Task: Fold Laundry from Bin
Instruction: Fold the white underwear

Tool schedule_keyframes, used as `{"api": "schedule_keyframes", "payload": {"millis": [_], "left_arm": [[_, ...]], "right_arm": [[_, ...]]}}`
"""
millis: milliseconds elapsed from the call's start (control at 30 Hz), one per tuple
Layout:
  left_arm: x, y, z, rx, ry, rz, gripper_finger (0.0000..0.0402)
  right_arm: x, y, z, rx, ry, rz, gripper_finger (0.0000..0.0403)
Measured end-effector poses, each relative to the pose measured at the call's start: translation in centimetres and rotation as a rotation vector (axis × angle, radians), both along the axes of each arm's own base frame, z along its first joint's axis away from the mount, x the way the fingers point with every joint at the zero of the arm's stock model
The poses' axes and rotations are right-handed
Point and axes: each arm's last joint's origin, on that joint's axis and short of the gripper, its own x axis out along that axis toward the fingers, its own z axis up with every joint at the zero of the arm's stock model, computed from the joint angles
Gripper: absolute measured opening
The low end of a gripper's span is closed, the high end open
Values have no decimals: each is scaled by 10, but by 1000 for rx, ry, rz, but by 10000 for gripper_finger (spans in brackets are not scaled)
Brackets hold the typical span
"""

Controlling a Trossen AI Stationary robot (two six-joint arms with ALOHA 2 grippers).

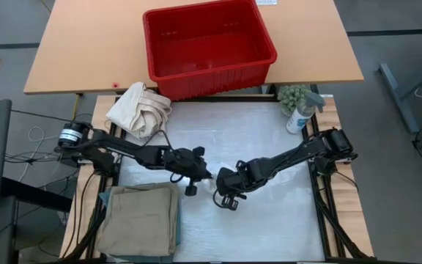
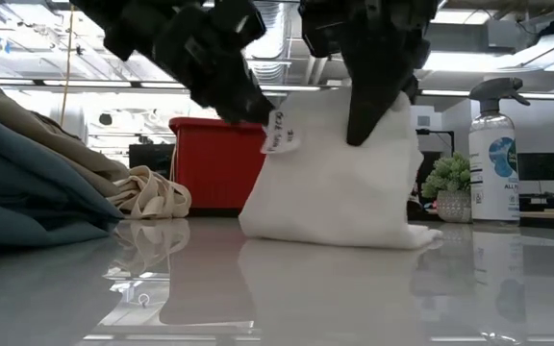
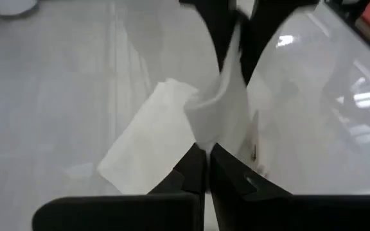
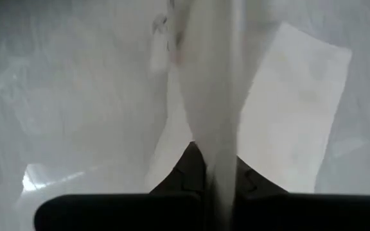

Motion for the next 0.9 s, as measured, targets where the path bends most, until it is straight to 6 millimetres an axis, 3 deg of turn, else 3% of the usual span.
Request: {"api": "schedule_keyframes", "payload": {"millis": [200,367,567,900], "left_arm": [[9,5,-14,54,-2,-3,0],[10,17,-13,74,-20,18,0],[11,28,-16,74,-12,52,0],[20,29,-33,46,-14,13,0]], "right_arm": [[-2,-4,-5,-29,18,-44,34],[-7,-14,-22,-29,61,-99,34],[-5,-26,-27,-42,52,-131,34],[-10,-30,-44,6,68,-132,50]]}}
